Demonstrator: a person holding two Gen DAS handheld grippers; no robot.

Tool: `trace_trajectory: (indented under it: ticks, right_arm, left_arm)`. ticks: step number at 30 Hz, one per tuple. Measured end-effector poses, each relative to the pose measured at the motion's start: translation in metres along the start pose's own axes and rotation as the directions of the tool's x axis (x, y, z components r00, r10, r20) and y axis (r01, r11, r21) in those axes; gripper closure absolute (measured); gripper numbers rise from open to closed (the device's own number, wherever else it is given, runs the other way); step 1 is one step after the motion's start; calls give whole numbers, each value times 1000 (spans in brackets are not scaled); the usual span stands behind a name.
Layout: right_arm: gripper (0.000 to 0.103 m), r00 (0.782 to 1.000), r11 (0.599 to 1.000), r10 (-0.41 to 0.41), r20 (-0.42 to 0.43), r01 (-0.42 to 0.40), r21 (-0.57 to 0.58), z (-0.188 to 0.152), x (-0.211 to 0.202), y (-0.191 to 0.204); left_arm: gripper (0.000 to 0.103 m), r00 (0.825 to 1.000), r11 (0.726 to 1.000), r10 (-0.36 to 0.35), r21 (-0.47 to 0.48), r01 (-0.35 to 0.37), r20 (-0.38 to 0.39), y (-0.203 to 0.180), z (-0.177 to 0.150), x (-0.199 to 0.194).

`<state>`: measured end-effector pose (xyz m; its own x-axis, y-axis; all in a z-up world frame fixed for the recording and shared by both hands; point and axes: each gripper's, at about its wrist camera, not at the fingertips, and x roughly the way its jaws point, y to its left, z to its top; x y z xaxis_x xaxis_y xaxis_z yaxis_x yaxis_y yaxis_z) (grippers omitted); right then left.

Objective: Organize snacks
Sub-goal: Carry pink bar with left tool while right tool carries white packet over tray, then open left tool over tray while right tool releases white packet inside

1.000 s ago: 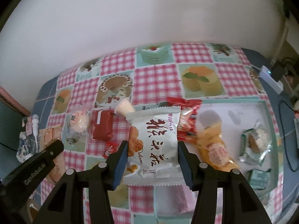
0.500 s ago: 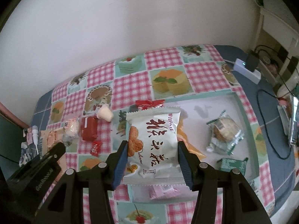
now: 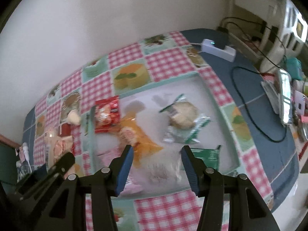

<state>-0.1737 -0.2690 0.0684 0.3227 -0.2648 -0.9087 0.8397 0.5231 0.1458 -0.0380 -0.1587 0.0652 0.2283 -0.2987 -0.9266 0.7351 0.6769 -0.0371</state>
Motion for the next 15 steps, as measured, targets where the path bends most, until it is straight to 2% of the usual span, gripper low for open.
trace_trajectory:
  ticks: [3, 11, 15]
  right_arm:
    - [47, 1000, 1000, -10, -10, 11, 20, 1, 3, -11]
    - [47, 994, 998, -24, -104, 29, 56, -3, 31, -26]
    - [47, 990, 996, -33, -137, 43, 75, -5, 42, -30]
  left_arm:
    - [65, 1000, 1000, -5, 24, 6, -26, -13, -4, 7]
    - [65, 996, 998, 5, 67, 1, -86, -34, -11, 31]
    - [63, 995, 998, -19, 62, 25, -97, -38, -12, 36]
